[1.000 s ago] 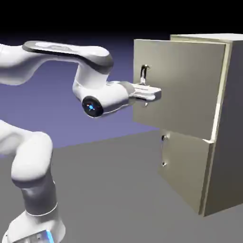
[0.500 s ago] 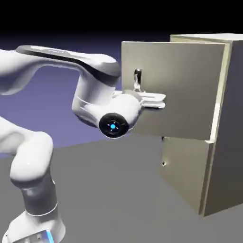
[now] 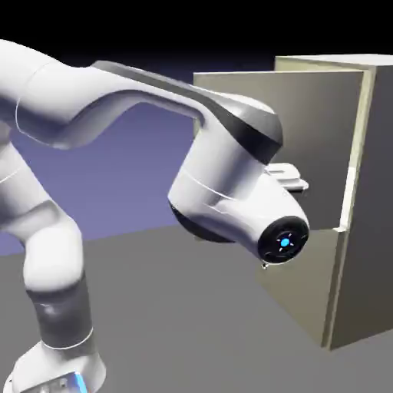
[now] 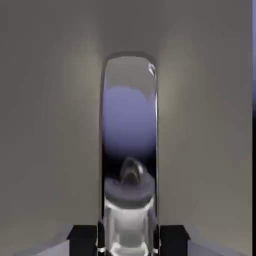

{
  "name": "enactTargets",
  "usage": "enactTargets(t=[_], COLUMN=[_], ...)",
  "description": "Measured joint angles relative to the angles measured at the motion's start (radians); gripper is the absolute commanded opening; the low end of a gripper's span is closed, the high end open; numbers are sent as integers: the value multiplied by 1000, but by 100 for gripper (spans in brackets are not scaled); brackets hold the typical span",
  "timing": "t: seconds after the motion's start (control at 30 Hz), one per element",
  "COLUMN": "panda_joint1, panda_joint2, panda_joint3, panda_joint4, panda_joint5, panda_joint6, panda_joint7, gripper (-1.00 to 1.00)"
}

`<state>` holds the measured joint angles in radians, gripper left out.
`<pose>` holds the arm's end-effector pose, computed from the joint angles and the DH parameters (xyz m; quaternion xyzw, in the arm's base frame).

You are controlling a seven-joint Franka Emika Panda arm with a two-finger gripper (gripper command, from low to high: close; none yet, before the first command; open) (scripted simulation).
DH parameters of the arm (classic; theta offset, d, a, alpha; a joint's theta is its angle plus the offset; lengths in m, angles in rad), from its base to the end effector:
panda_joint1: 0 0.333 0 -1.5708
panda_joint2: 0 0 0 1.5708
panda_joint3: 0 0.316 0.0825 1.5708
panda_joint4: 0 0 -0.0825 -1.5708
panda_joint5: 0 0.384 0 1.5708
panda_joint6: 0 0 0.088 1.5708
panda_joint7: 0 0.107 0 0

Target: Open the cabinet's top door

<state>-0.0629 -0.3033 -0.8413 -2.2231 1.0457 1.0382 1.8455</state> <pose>0.3079 -0.2489 0.5188 -0.2106 0.6750 0.6263 0.3284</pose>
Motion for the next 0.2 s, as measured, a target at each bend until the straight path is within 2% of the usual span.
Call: enactTargets(t=[0.2], panda_joint1=[28], panda_joint2=[218], panda_joint3=[-94], panda_joint4=[177], panda_joint5=[-3], panda_joint6=[-238], panda_joint7=[-99], gripper=[-100])
